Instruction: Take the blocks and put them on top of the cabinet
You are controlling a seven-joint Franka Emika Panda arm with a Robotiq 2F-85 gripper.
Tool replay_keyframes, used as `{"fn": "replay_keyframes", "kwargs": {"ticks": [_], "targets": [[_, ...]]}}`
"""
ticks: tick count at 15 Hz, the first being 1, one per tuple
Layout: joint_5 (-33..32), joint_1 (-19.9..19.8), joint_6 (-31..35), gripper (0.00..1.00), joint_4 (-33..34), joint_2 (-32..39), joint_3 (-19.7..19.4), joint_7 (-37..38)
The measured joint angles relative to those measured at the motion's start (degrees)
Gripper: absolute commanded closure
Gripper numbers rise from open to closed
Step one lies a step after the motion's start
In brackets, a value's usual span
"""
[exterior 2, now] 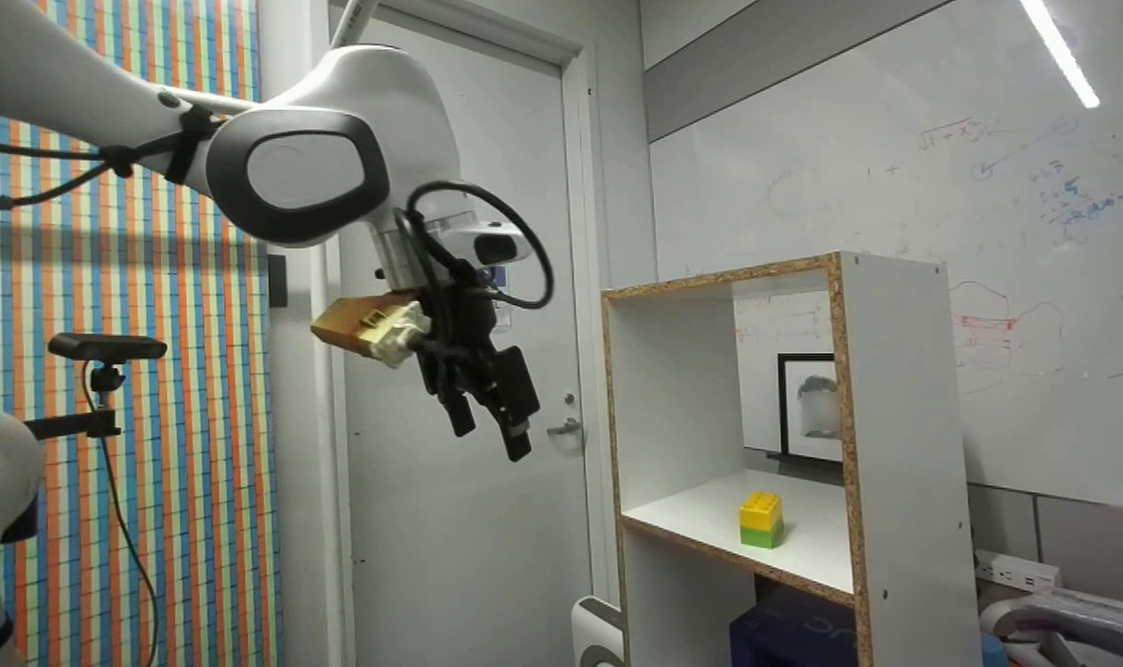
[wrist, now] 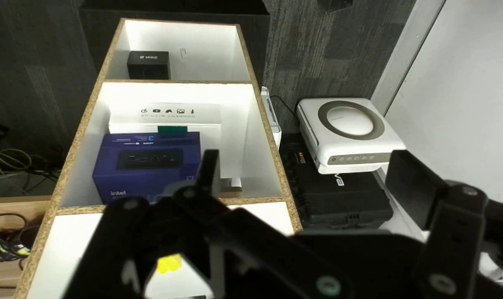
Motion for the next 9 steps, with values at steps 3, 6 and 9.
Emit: {"fn": "replay_keyframes", "kwargs": {"ticks": [3, 6, 9], "targets": [[0.4, 1.6, 4.4, 0.0, 2.6, 7.1, -8.8, -11.2], [2.1, 4.6, 10.0, 0.0, 5.5, 15.3, -14.3, -20.6], [6.6, 7.3, 18.9, 0.0, 8.9, 24.1, -15.7, -26.9]]}}
